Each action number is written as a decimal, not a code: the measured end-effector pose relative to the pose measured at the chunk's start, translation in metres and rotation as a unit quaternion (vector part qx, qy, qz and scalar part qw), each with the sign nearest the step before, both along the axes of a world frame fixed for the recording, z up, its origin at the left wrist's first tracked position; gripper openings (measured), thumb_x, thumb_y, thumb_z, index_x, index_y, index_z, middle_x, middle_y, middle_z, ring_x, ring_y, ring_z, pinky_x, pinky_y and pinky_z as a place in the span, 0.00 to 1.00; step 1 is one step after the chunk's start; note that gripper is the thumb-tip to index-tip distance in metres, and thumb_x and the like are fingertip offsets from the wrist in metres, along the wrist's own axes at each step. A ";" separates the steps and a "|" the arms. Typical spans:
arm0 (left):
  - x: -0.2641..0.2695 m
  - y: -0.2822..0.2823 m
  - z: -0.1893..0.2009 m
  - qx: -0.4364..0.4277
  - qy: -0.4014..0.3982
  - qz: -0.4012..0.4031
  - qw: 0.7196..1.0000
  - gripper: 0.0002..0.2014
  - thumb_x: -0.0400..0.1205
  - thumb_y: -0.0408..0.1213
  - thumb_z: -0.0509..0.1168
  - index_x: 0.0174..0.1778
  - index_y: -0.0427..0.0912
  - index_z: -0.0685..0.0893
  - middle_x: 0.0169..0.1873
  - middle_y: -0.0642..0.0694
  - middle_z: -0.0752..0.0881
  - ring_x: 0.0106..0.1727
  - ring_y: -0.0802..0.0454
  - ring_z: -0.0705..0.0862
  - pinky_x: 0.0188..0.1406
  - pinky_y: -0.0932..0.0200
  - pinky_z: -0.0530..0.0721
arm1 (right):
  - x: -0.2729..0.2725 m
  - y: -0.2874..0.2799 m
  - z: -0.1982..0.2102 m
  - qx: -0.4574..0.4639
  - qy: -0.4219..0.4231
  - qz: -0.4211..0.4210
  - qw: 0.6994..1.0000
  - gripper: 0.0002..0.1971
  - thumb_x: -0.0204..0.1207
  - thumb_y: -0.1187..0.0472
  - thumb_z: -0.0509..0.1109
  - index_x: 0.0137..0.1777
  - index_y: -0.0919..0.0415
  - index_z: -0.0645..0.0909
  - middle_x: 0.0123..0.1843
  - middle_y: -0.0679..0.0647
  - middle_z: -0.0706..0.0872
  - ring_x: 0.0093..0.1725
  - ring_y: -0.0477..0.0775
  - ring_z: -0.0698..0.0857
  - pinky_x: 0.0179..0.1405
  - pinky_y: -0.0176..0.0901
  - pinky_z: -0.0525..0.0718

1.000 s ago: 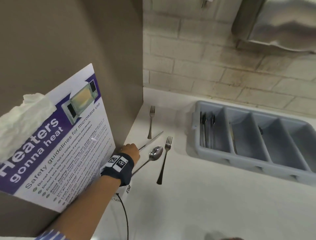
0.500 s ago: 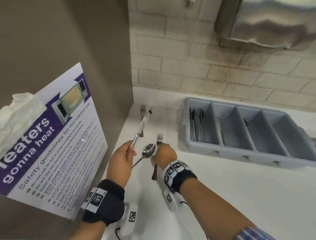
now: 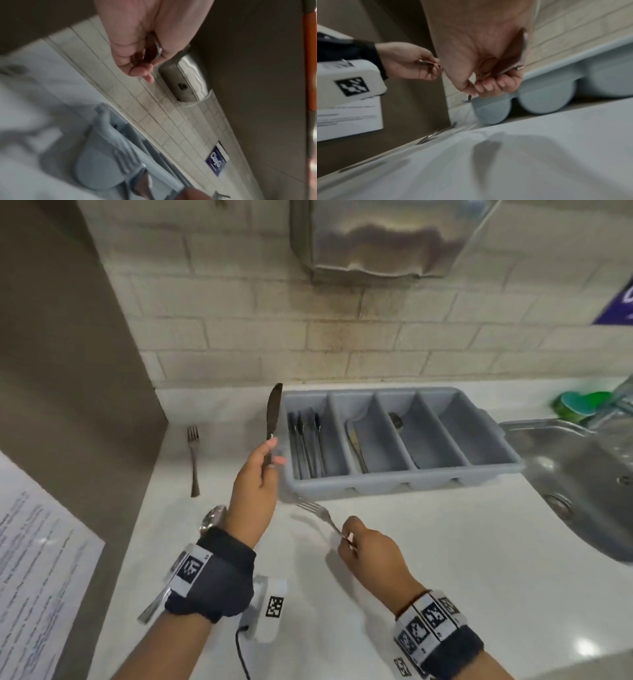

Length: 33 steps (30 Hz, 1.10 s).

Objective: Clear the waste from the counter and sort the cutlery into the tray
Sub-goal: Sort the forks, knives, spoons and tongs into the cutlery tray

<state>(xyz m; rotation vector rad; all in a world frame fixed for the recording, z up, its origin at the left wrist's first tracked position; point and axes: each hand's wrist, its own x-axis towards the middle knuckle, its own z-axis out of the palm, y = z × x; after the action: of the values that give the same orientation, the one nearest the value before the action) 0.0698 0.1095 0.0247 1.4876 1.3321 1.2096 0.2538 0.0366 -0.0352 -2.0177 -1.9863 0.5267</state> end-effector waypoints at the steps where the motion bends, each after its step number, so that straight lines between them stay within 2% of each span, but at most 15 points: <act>1: 0.020 0.009 0.001 -0.007 -0.004 -0.029 1.000 0.21 0.85 0.26 0.50 0.75 0.43 0.69 0.50 0.49 0.80 0.32 0.63 0.74 0.32 0.80 0.75 | 0.021 -0.009 0.004 0.014 0.013 -0.030 0.999 0.08 0.77 0.56 0.61 0.52 0.59 0.75 0.25 0.51 0.80 0.25 0.54 0.78 0.24 0.42 0.65; 3: 0.064 0.029 0.000 -0.036 -0.021 -0.078 0.996 0.22 0.86 0.27 0.50 0.77 0.39 0.66 0.52 0.45 0.78 0.35 0.61 0.73 0.42 0.73 0.78 | 0.060 -0.025 0.010 0.041 0.039 -0.096 0.994 0.05 0.76 0.56 0.64 0.48 0.56 0.76 0.17 0.49 0.68 0.17 0.46 0.68 0.18 0.33 0.60; 6: 0.133 0.064 -0.015 -0.114 -0.008 -0.119 0.986 0.21 0.86 0.29 0.52 0.76 0.37 0.66 0.52 0.41 0.75 0.41 0.53 0.76 0.58 0.49 0.79 | 0.115 -0.035 0.018 0.072 0.064 -0.166 0.981 0.02 0.75 0.57 0.66 0.45 0.53 0.76 0.16 0.49 0.66 0.21 0.47 0.74 0.17 0.33 0.62; 8: 0.171 0.086 -0.027 -0.134 0.084 -0.128 0.979 0.14 0.85 0.29 0.51 0.64 0.35 0.74 0.48 0.35 0.77 0.47 0.45 0.78 0.57 0.44 0.80 | 0.145 -0.036 0.024 0.090 0.077 -0.183 0.976 0.01 0.75 0.58 0.66 0.45 0.53 0.77 0.16 0.50 0.67 0.25 0.43 0.77 0.19 0.34 0.68; 9: 0.186 0.096 -0.033 -0.143 0.139 -0.125 0.972 0.15 0.85 0.28 0.51 0.65 0.28 0.73 0.48 0.29 0.79 0.49 0.40 0.80 0.56 0.43 0.80 | 0.158 -0.035 0.025 0.097 0.083 -0.186 0.974 0.01 0.75 0.59 0.66 0.45 0.53 0.77 0.16 0.50 0.67 0.26 0.43 0.77 0.21 0.33 0.70; 11: 0.207 0.111 -0.044 -0.158 0.261 -0.118 0.945 0.17 0.84 0.27 0.51 0.67 0.26 0.72 0.59 0.23 0.80 0.60 0.31 0.80 0.61 0.43 0.78 | 0.181 -0.029 0.029 0.105 0.099 -0.194 0.970 0.02 0.75 0.60 0.67 0.46 0.54 0.78 0.17 0.49 0.69 0.26 0.43 0.77 0.22 0.31 0.71; 14: 0.221 0.123 -0.060 -0.182 0.428 -0.116 0.877 0.17 0.83 0.29 0.52 0.66 0.29 0.74 0.67 0.27 0.79 0.68 0.31 0.77 0.68 0.44 0.76 | 0.212 -0.012 0.037 0.116 0.134 -0.201 0.963 0.05 0.73 0.63 0.68 0.47 0.55 0.81 0.22 0.46 0.73 0.29 0.39 0.79 0.23 0.26 0.71; 17: 0.226 0.125 -0.069 -0.210 0.482 -0.135 0.840 0.16 0.82 0.30 0.56 0.63 0.29 0.79 0.65 0.29 0.82 0.67 0.33 0.80 0.67 0.46 0.77 | 0.239 0.023 0.050 0.136 0.149 -0.194 0.960 0.06 0.73 0.66 0.66 0.44 0.55 0.81 0.26 0.48 0.77 0.24 0.45 0.77 0.22 0.25 0.70; 19: 0.228 0.122 -0.066 -0.207 0.455 -0.125 0.857 0.15 0.82 0.28 0.57 0.61 0.27 0.80 0.64 0.28 0.83 0.65 0.32 0.81 0.66 0.46 0.77 | 0.259 0.060 0.058 0.149 0.148 -0.194 0.958 0.04 0.74 0.68 0.64 0.39 0.64 0.79 0.29 0.59 0.80 0.27 0.55 0.74 0.20 0.32 0.66; 21: 0.227 0.116 -0.059 -0.189 0.408 -0.090 0.888 0.15 0.80 0.26 0.57 0.61 0.28 0.81 0.62 0.29 0.83 0.63 0.33 0.81 0.64 0.47 0.79 | 0.275 0.102 0.061 0.146 0.130 -0.194 0.961 0.07 0.76 0.67 0.62 0.43 0.71 0.80 0.33 0.65 0.82 0.33 0.63 0.79 0.25 0.39 0.66; 23: 0.224 0.104 -0.047 -0.147 0.347 -0.035 0.926 0.17 0.80 0.25 0.57 0.64 0.32 0.81 0.63 0.32 0.84 0.63 0.36 0.82 0.63 0.51 0.79 | 0.285 0.139 0.060 0.105 0.112 -0.191 0.969 0.10 0.79 0.67 0.61 0.49 0.74 0.80 0.41 0.70 0.84 0.46 0.68 0.85 0.35 0.43 0.74; 26: 0.217 0.078 -0.026 -0.044 0.251 0.015 0.967 0.18 0.80 0.23 0.56 0.63 0.36 0.83 0.64 0.34 0.83 0.65 0.40 0.82 0.65 0.59 0.77 | 0.298 0.182 0.038 -0.010 0.043 -0.165 0.985 0.15 0.80 0.69 0.56 0.60 0.76 0.78 0.59 0.70 0.84 0.62 0.67 0.82 0.60 0.52 0.80; 28: 0.207 0.056 -0.017 0.003 0.211 0.022 0.977 0.18 0.79 0.21 0.57 0.60 0.36 0.85 0.65 0.35 0.81 0.68 0.42 0.79 0.68 0.63 0.72 | 0.302 0.199 0.017 -0.058 -0.029 -0.127 0.990 0.15 0.80 0.69 0.57 0.62 0.75 0.79 0.64 0.69 0.83 0.65 0.65 0.81 0.67 0.53 0.78; 31: 0.185 0.026 -0.014 0.021 0.170 0.037 0.985 0.17 0.79 0.20 0.57 0.56 0.36 0.87 0.60 0.39 0.82 0.65 0.47 0.80 0.70 0.64 0.71 | 0.302 0.207 -0.001 -0.110 -0.104 -0.083 0.985 0.15 0.79 0.68 0.60 0.61 0.76 0.79 0.65 0.70 0.83 0.66 0.66 0.81 0.68 0.52 0.76; 33: 0.165 0.011 -0.017 0.020 0.165 0.056 0.984 0.16 0.80 0.21 0.58 0.55 0.39 0.87 0.56 0.46 0.82 0.61 0.51 0.81 0.67 0.71 0.72 | 0.296 0.205 -0.001 -0.107 -0.107 -0.093 0.984 0.15 0.80 0.69 0.58 0.59 0.78 0.80 0.63 0.72 0.83 0.65 0.67 0.81 0.65 0.53 0.77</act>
<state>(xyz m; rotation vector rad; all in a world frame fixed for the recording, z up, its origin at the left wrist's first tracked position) 0.2343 0.1208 0.0080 1.7163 1.6365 1.0957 0.5501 0.2414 -0.0360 -2.4548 -1.8974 0.5213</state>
